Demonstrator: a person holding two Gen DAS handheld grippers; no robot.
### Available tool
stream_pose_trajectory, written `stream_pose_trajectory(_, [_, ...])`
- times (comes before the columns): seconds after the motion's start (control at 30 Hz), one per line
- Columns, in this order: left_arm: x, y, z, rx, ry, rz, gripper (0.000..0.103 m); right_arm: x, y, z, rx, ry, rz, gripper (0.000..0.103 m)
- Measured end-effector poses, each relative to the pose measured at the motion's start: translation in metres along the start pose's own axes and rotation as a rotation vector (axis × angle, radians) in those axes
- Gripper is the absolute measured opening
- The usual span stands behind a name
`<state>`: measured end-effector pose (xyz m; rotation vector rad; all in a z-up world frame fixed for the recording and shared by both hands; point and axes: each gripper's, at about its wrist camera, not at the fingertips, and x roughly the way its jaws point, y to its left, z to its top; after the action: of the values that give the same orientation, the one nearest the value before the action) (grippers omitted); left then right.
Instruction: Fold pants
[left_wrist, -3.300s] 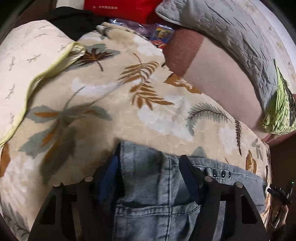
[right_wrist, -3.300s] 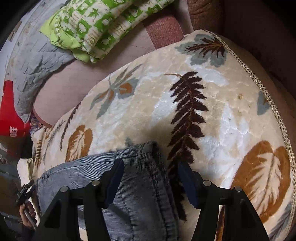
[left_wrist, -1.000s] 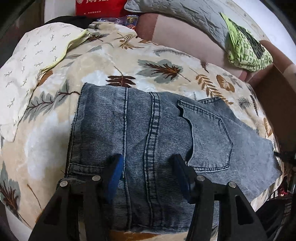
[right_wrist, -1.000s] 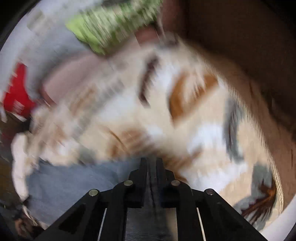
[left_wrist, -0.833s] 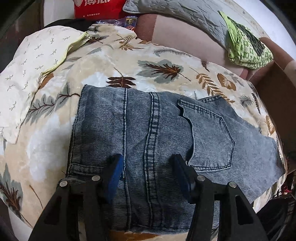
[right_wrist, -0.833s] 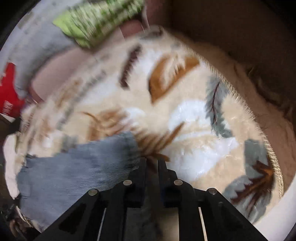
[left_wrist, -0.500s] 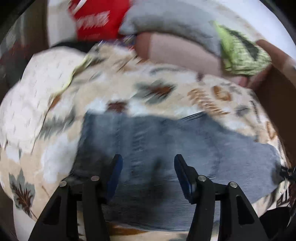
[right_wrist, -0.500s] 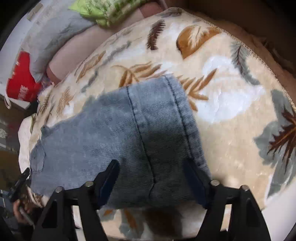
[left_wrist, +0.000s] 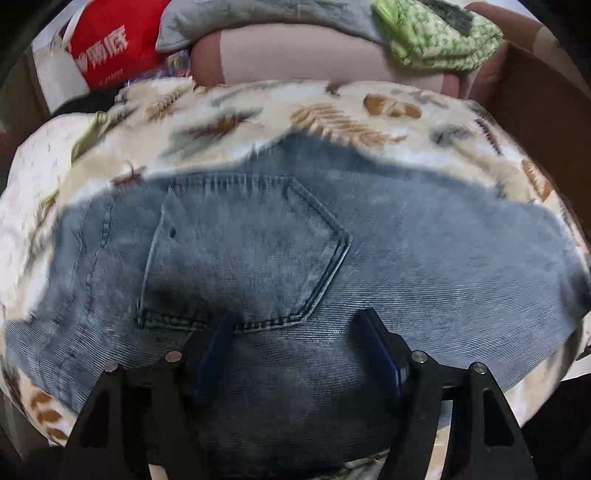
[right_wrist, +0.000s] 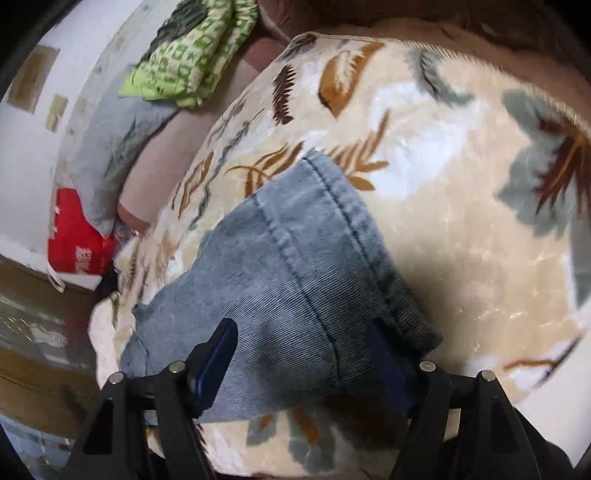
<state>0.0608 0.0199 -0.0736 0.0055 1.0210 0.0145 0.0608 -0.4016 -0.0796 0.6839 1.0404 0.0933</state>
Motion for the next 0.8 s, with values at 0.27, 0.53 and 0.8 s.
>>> stream_pose_trajectory(0.27, [-0.001, -0.011, -0.005, 0.045, -0.023, 0.037, 0.08, 0.009, 0.059, 0.044, -0.176, -0.034, 0.004, 0.075])
stream_pose_trajectory(0.53, [0.002, -0.013, -0.005, 0.049, -0.022, 0.022, 0.084, 0.072, 0.04, 0.074, -0.097, 0.041, -0.066, 0.076])
stream_pose_trajectory(0.8, [0.003, -0.014, -0.006, 0.053, -0.023, 0.02, 0.086, 0.081, 0.049, 0.065, -0.171, 0.064, -0.097, 0.083])
